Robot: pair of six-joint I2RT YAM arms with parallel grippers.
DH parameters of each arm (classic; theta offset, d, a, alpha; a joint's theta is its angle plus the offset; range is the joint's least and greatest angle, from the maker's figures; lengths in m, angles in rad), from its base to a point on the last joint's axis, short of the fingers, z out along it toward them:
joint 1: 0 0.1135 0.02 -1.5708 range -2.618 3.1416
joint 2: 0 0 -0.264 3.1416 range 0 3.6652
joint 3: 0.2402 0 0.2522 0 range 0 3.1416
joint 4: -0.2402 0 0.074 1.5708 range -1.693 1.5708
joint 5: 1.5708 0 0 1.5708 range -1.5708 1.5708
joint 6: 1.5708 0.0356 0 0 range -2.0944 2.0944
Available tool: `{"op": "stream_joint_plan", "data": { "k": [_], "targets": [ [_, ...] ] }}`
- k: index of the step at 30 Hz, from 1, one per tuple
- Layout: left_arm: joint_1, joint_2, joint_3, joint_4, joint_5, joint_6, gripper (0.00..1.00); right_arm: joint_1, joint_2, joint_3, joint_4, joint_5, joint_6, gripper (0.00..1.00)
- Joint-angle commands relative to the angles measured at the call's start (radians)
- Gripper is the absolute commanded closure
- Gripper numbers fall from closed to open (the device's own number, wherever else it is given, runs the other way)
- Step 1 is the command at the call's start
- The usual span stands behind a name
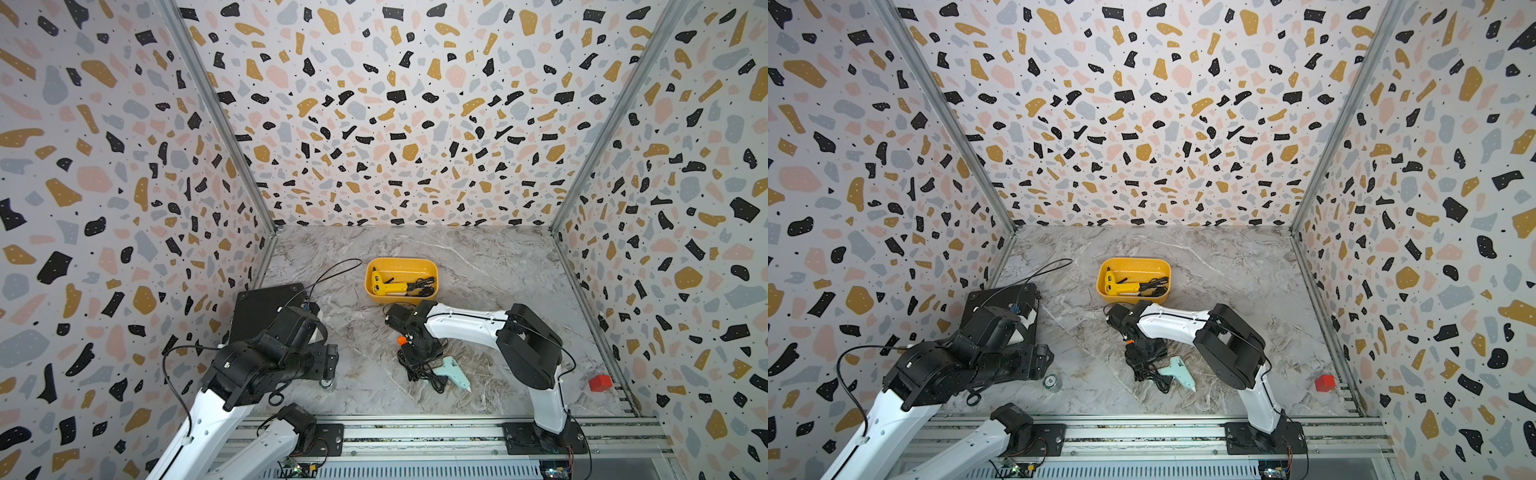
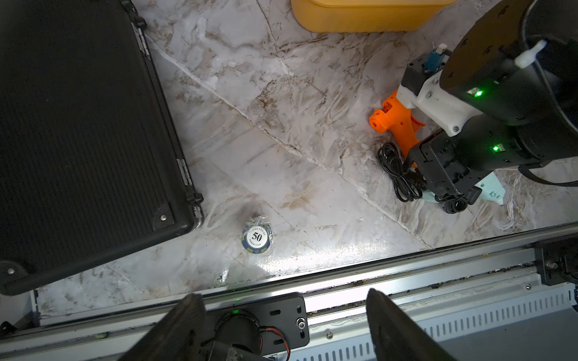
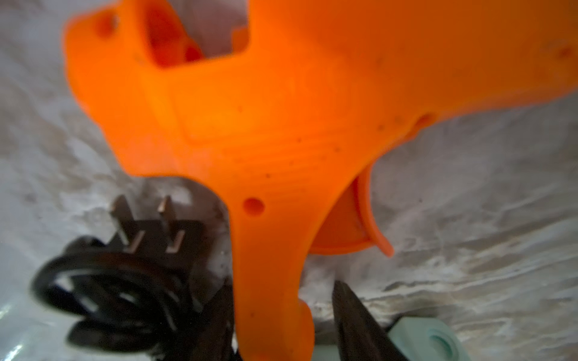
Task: Put the hot melt glue gun into the storage box
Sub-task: Pick up the hot melt adhesive gun from the center of the board.
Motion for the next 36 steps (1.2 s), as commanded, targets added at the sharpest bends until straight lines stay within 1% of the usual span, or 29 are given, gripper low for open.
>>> {"op": "stream_joint_plan", "data": {
  "k": [1,4,8,11,16,17,20,22,24,27,32,35,36],
  "targets": [
    [-0.008,0.002,0.027,0.0,-0.018,0.015,0.16,0.012,0.002,-0.031,0.026,-0.003,0.015,0.52],
    [-0.008,-0.001,0.024,-0.002,-0.019,0.015,0.16,0.016,-0.006,-0.039,0.029,0.013,0.011,0.63],
    [-0.008,-0.001,0.024,-0.004,-0.02,0.015,0.16,0.028,-0.058,-0.032,0.0,0.056,-0.012,0.85],
    [-0.008,-0.001,0.025,-0.005,-0.021,0.015,0.15,0.04,-0.133,0.011,-0.086,0.115,-0.04,0.99],
    [-0.008,0.0,0.022,0.003,-0.02,0.017,0.15,0.043,-0.279,0.102,-0.226,0.183,-0.1,1.0],
    [-0.008,-0.001,0.02,0.007,-0.019,0.017,0.15,0.076,-0.311,0.109,-0.237,0.186,-0.113,1.0],
    [-0.009,-0.003,0.018,0.03,0.002,0.021,0.15,0.079,-0.39,0.117,-0.262,0.182,-0.148,1.0],
    [-0.008,-0.011,0.018,0.061,0.045,0.026,0.17,0.079,-0.431,0.115,-0.267,0.167,-0.183,1.0],
    [-0.008,-0.03,0.014,0.119,0.116,0.03,0.17,0.087,-0.464,0.106,-0.263,0.14,-0.237,1.0],
    [-0.009,-0.064,0.004,0.239,0.271,0.03,0.18,0.098,-0.511,0.071,-0.236,0.085,-0.318,1.0],
    [0.002,-0.101,-0.054,0.43,0.54,-0.047,0.18,0.132,-0.591,-0.014,-0.119,0.02,-0.422,1.0],
    [0.005,-0.109,-0.116,0.528,0.671,-0.098,0.21,0.163,-0.618,-0.045,-0.058,-0.004,-0.475,1.0],
    [0.005,-0.112,-0.133,0.548,0.696,-0.105,0.22,0.169,-0.623,-0.052,-0.044,-0.011,-0.485,1.0]
  ]
}}
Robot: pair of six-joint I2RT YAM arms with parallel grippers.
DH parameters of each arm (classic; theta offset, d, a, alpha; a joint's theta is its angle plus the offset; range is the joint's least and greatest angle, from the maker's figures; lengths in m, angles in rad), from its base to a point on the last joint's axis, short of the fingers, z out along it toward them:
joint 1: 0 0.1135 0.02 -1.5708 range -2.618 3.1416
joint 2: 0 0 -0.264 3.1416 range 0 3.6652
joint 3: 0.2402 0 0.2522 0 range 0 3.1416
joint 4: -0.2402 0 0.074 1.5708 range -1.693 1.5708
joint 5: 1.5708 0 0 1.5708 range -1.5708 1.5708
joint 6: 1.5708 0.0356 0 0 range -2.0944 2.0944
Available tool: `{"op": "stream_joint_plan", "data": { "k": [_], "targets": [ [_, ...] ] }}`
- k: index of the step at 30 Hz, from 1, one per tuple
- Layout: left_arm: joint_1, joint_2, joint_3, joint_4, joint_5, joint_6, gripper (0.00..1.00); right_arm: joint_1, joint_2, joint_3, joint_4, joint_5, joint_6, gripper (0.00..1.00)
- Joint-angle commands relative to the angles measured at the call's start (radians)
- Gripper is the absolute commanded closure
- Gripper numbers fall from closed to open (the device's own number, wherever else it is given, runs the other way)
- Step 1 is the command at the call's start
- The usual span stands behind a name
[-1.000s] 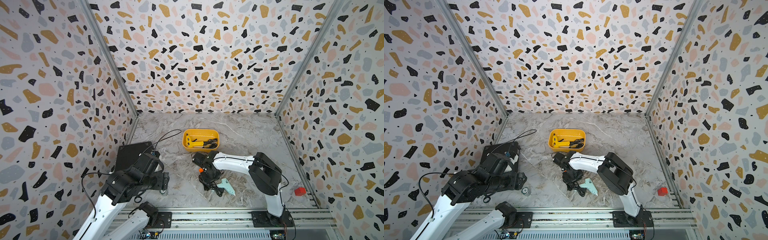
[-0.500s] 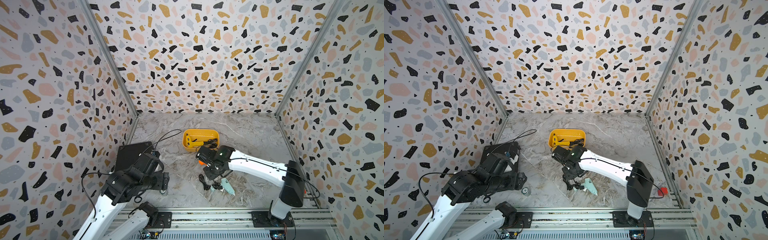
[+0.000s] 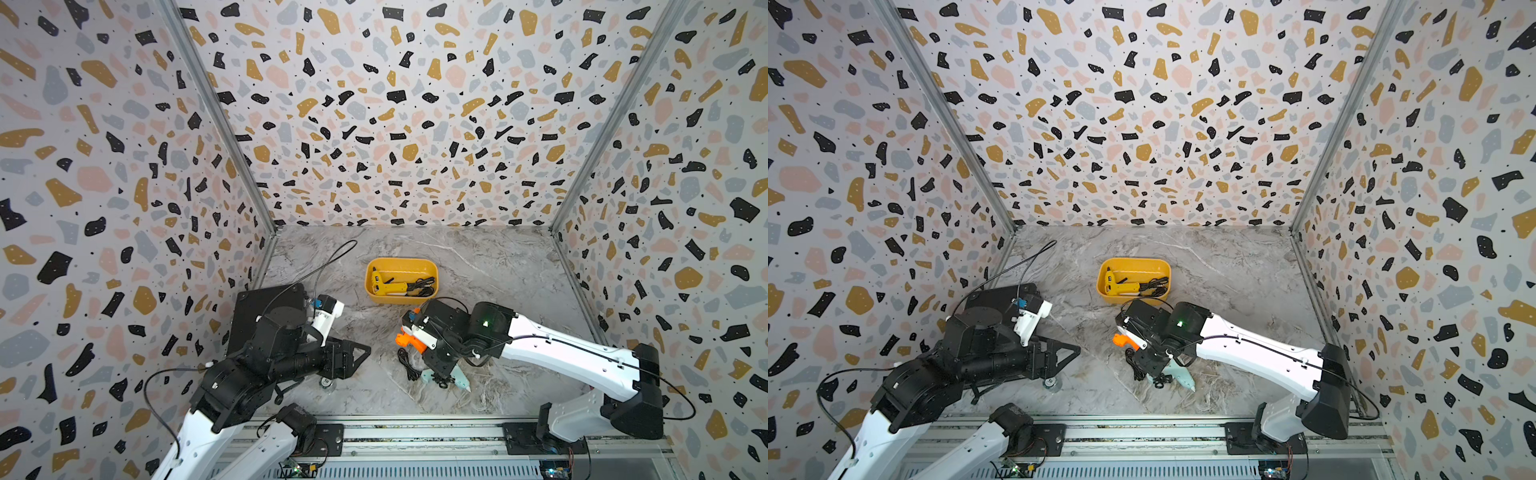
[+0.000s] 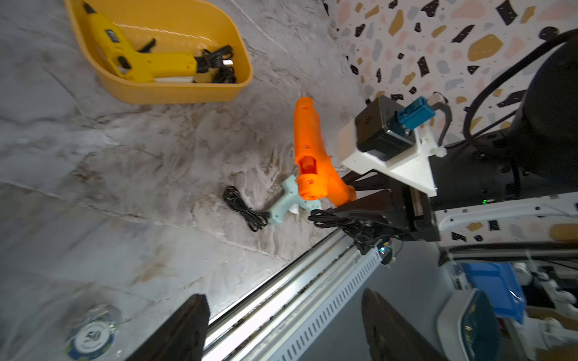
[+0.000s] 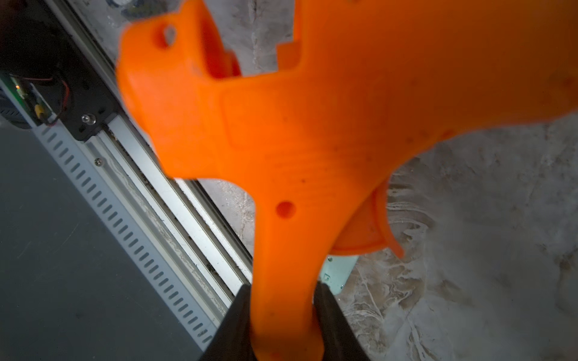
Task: Put the hot melt glue gun into the storage box
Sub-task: Pick up the hot melt adhesive gun from the center of the board.
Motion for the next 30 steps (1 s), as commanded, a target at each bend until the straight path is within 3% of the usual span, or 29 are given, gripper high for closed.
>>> {"op": "stream_joint_plan", "data": {
  "k": [1,9,22,27,30],
  "targets": [
    [0.008,-0.005,-0.055,0.166,0.2,-0.047,0.23,0.03,-0.055,-0.012,0.098,-0.051,-0.098,1.0],
    [0.003,0.0,-0.075,0.216,0.267,-0.036,0.29,0.083,-0.058,-0.039,0.2,-0.113,-0.181,1.0],
    [0.003,-0.005,-0.081,0.163,0.224,-0.016,0.46,0.107,-0.07,-0.021,0.23,-0.139,-0.238,1.0],
    [0.003,-0.006,-0.074,0.132,0.197,0.002,0.47,0.107,-0.107,-0.018,0.211,-0.122,-0.229,1.0],
    [0.003,-0.006,-0.075,0.114,0.175,0.005,0.42,0.108,-0.127,-0.012,0.198,-0.12,-0.22,1.0]
  ]
}}
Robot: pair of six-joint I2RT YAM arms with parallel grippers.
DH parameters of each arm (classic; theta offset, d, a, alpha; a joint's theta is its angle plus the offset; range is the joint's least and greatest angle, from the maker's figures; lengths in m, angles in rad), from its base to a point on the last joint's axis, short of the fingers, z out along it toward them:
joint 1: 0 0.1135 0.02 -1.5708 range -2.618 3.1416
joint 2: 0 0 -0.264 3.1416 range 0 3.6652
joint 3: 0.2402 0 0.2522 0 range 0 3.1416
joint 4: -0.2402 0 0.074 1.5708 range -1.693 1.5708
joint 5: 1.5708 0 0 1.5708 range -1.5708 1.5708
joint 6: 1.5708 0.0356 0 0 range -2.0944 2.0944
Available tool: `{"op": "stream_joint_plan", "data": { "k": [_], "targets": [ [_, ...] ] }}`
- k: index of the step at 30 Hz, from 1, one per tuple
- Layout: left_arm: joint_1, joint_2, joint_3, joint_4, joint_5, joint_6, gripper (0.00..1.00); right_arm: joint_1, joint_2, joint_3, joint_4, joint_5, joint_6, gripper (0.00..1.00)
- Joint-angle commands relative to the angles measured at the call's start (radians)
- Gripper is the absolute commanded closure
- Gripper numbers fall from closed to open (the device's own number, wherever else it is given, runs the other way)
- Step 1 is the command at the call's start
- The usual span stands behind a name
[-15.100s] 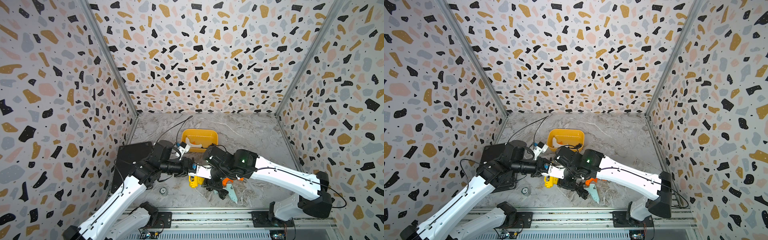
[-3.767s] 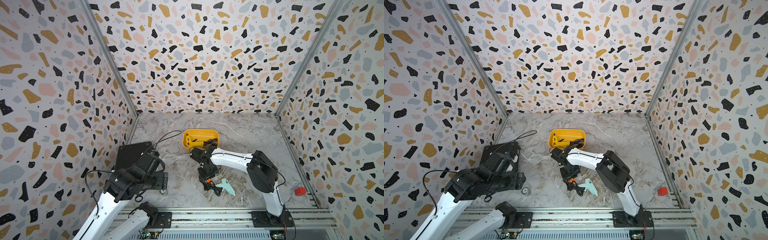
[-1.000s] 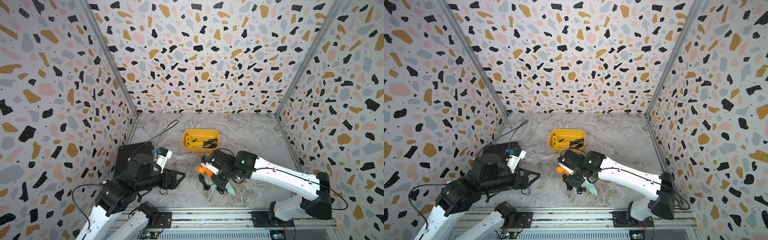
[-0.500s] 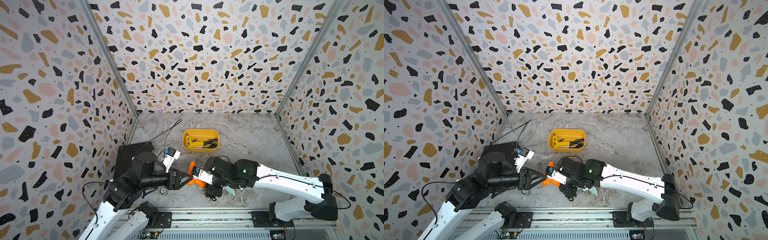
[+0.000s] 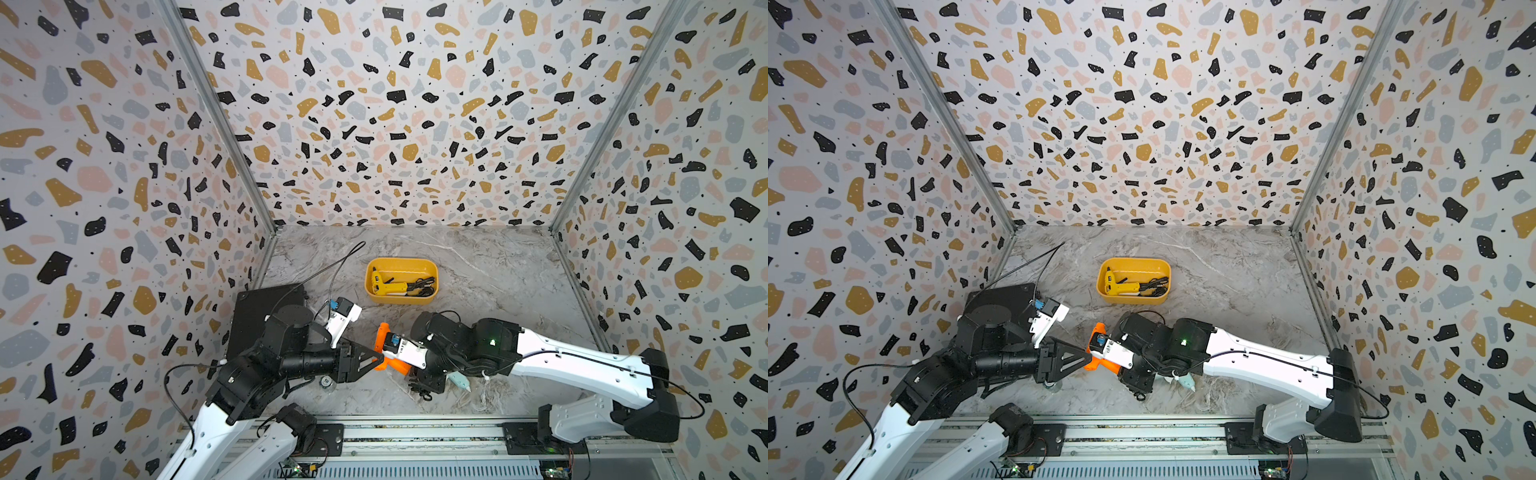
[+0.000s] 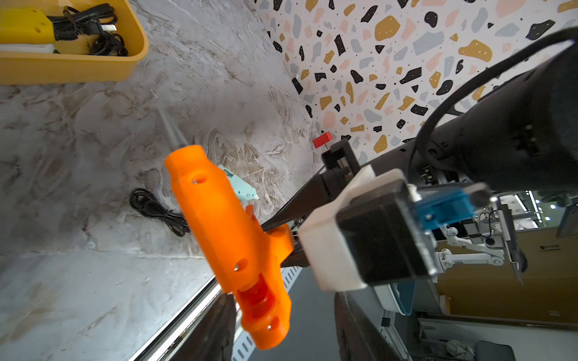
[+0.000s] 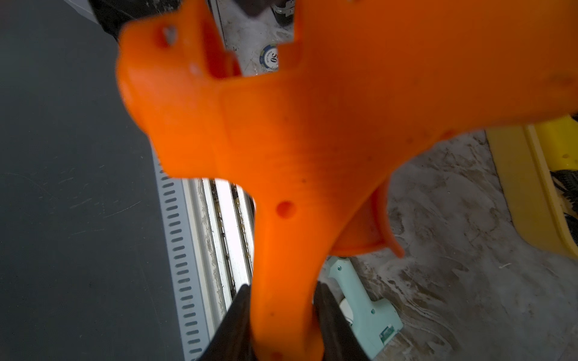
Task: Put the hot melt glue gun into the storage box
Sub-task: Pick up the hot melt adhesive gun from the center of the board.
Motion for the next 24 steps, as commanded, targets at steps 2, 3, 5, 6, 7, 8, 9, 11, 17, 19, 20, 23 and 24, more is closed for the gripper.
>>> {"op": "stream_joint_plan", "data": {
  "k": [2,3,5,6,7,8,9,11,17,19,20,23,24],
  "targets": [
    [0.003,-0.004,-0.004,-0.022,-0.063,0.022,0.39,0.01,-0.074,0.037,-0.009,-0.011,-0.002,1.0],
    [0.004,-0.004,-0.006,-0.024,-0.07,0.022,0.38,0.013,-0.074,0.045,-0.012,-0.015,-0.001,1.0],
    [0.004,-0.003,-0.008,-0.02,-0.069,0.021,0.38,0.021,-0.065,0.06,-0.026,-0.021,-0.005,1.0],
    [0.004,0.0,-0.008,-0.018,-0.067,0.019,0.38,0.026,-0.059,0.066,-0.033,-0.027,-0.008,1.0],
    [0.003,0.002,-0.009,-0.015,-0.065,0.017,0.38,0.031,-0.052,0.074,-0.036,-0.031,-0.013,1.0],
    [0.004,0.001,-0.009,-0.012,-0.062,0.017,0.38,0.036,-0.044,0.077,-0.038,-0.034,-0.015,1.0],
    [0.004,0.002,-0.009,-0.011,-0.062,0.016,0.38,0.04,-0.036,0.084,-0.04,-0.041,-0.018,1.0],
    [0.004,0.003,-0.01,-0.008,-0.058,0.013,0.38,0.048,-0.018,0.095,-0.04,-0.05,-0.024,1.0],
    [0.003,0.01,-0.023,0.003,-0.049,0.007,0.44,0.06,0.028,0.141,-0.033,-0.066,-0.05,1.0],
    [0.003,0.013,-0.024,0.007,-0.045,0.007,0.47,0.063,0.035,0.152,-0.032,-0.069,-0.057,1.0],
    [0.003,0.014,-0.026,0.007,-0.045,0.007,0.49,0.065,0.039,0.157,-0.029,-0.069,-0.06,1.0],
    [0.004,0.016,-0.027,0.008,-0.041,0.001,0.61,0.069,0.045,0.164,-0.029,-0.066,-0.064,1.0],
    [0.004,0.016,-0.028,0.008,-0.041,0.001,0.68,0.069,0.044,0.165,-0.032,-0.065,-0.064,1.0]
  ]
}}
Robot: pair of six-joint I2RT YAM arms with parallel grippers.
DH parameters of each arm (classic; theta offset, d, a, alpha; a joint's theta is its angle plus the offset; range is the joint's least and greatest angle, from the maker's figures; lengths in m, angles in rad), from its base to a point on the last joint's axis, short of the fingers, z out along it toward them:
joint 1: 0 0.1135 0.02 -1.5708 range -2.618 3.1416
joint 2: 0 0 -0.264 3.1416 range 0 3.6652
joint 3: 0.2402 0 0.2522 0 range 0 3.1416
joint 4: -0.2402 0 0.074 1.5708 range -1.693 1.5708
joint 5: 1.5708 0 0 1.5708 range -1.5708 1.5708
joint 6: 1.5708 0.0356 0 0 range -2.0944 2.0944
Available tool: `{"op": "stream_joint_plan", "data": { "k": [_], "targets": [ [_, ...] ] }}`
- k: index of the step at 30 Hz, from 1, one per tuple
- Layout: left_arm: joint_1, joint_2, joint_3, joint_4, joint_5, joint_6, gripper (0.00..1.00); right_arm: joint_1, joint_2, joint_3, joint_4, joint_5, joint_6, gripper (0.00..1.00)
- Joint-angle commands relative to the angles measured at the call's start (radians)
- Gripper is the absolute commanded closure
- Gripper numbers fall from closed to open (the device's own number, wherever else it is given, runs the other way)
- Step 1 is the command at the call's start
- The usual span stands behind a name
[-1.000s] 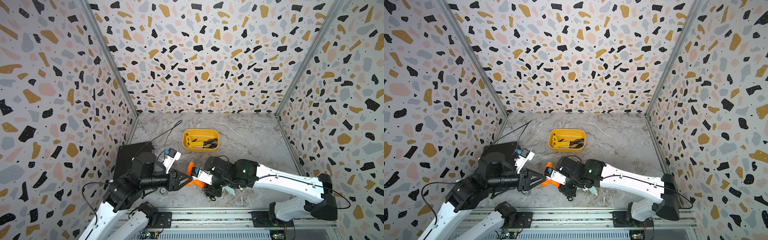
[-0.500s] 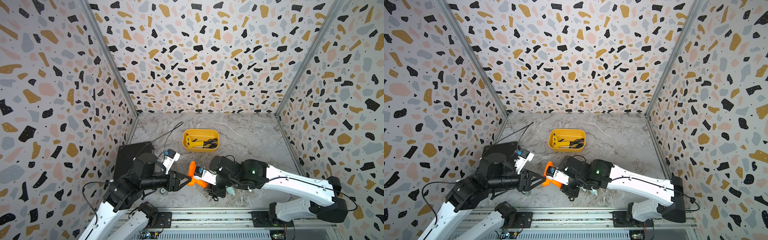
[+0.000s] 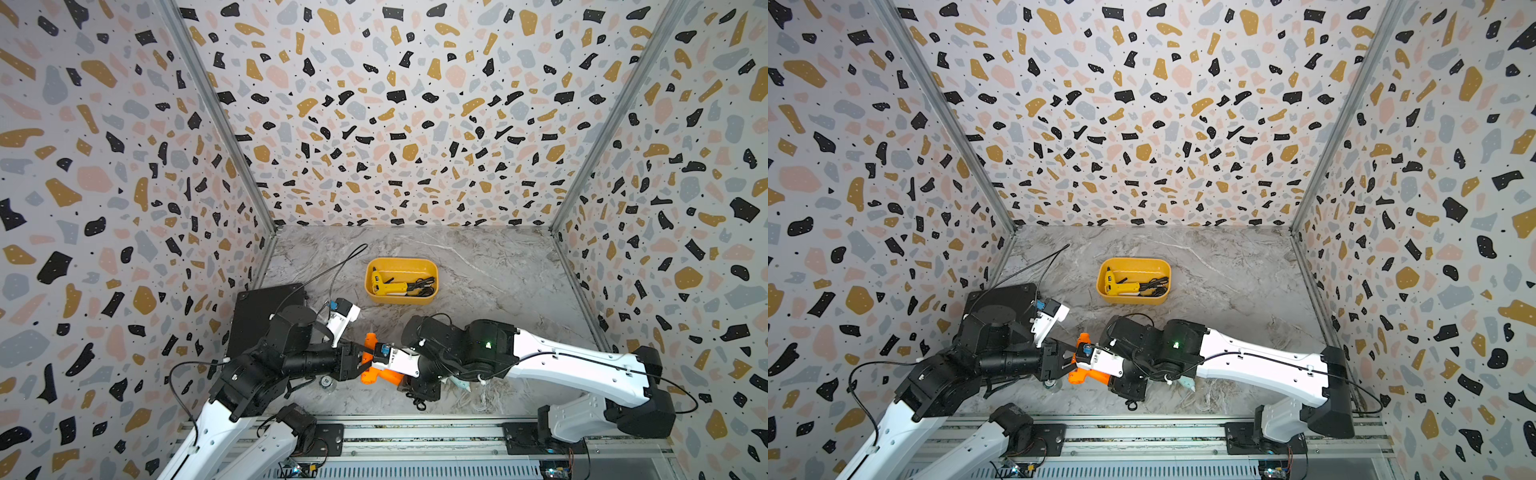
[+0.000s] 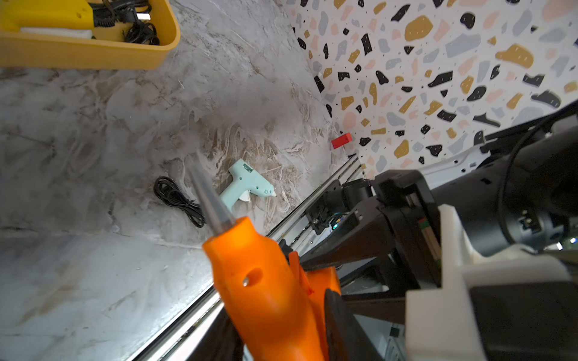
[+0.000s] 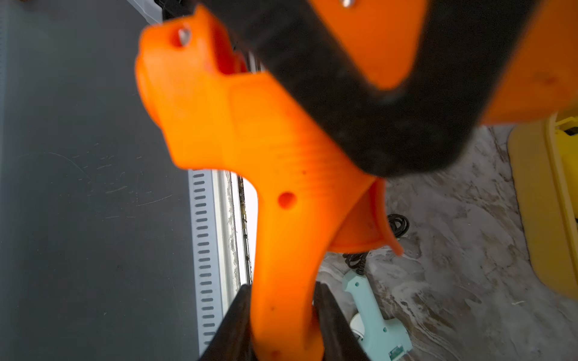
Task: Put the hot melt glue gun into the storage box
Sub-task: Pick up the hot melt adhesive gun from the center of the board, then place the hot melt adhesive gun in the storage box.
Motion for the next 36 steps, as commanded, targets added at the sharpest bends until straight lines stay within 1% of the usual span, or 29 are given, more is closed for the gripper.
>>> {"op": "stream_joint_plan", "data": {
  "k": [1,3,4,5,6,7,9,10,11,12,14,21,24,29,33,36],
  "targets": [
    [0.004,0.005,-0.014,0.029,0.003,0.023,0.74,0.01,-0.02,0.057,0.019,-0.024,-0.02,1.0],
    [0.004,0.006,-0.018,0.034,0.016,0.016,0.9,0.01,-0.026,0.055,0.013,0.002,-0.008,1.0],
    [0.004,0.005,-0.019,0.038,0.024,0.012,0.97,0.01,-0.032,0.051,0.012,0.019,-0.003,1.0],
    [0.004,0.005,-0.019,0.046,0.037,0.006,1.0,0.01,-0.04,0.043,0.014,0.046,0.006,1.0],
    [0.004,0.005,-0.017,0.053,0.043,0.001,1.0,0.011,-0.053,0.035,0.018,0.079,0.02,0.98],
    [0.004,0.01,-0.014,0.06,0.043,-0.002,1.0,0.01,-0.064,0.024,0.025,0.106,0.026,0.92],
    [0.006,0.026,0.005,0.075,0.033,-0.001,1.0,0.01,-0.107,-0.011,0.044,0.159,0.038,0.68],
    [0.008,0.039,0.019,0.081,0.026,0.005,1.0,0.01,-0.125,-0.025,0.046,0.189,0.046,0.61],
    [0.012,0.061,0.039,0.089,0.019,0.01,1.0,0.011,-0.148,-0.04,0.045,0.214,0.044,0.54],
    [0.017,0.087,0.058,0.1,0.014,0.014,1.0,0.01,-0.172,-0.054,0.04,0.242,0.041,0.5],
    [0.035,0.15,0.1,0.128,0.009,0.019,1.0,0.01,-0.224,-0.082,0.024,0.296,0.036,0.45],
    [0.12,0.439,0.282,0.272,-0.006,0.001,1.0,0.004,-0.409,-0.13,-0.111,0.392,0.032,0.4],
    [0.166,0.566,0.362,0.341,-0.001,-0.031,1.0,0.002,-0.488,-0.163,-0.151,0.436,0.049,0.39],
    [0.206,0.773,0.463,0.494,-0.003,-0.125,1.0,0.0,-0.584,-0.213,-0.165,0.434,0.048,0.39],
    [0.231,0.919,0.531,0.63,-0.048,-0.22,1.0,-0.002,-0.644,-0.254,-0.165,0.426,0.045,0.39],
    [0.238,1.021,0.6,0.667,-0.094,-0.235,1.0,-0.001,-0.693,-0.28,-0.166,0.433,0.047,0.39]
  ]
}}
